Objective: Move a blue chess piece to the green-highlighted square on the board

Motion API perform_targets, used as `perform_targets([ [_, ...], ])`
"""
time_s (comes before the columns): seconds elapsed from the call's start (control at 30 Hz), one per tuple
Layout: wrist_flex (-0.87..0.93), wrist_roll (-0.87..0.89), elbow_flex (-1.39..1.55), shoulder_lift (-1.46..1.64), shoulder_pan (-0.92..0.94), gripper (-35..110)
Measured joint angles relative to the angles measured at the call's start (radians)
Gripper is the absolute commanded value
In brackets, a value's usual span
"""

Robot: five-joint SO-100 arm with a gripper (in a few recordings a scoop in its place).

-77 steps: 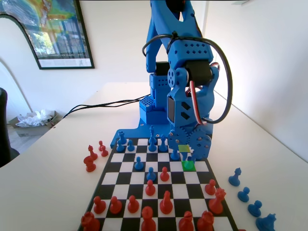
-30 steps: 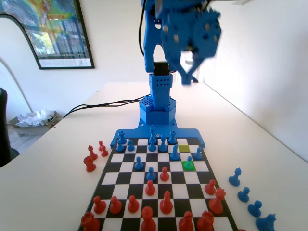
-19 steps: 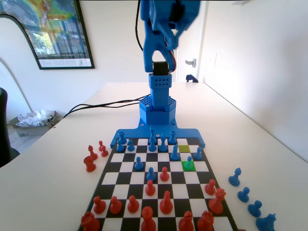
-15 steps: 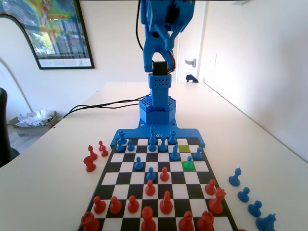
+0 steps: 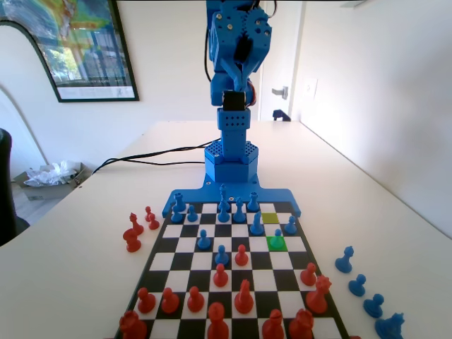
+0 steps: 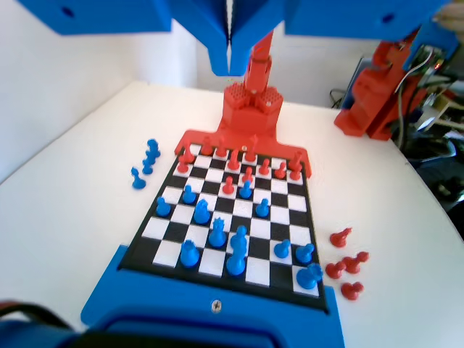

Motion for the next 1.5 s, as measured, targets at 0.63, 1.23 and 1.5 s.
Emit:
perform_targets([
  [0.63,-0.032,0.000,0.012,0.133,0.063,1],
  [1.23,-0.032,0.000,0.012,0.133,0.060,1],
  [1.5,-0.032,0.000,0.012,0.133,0.060,1],
])
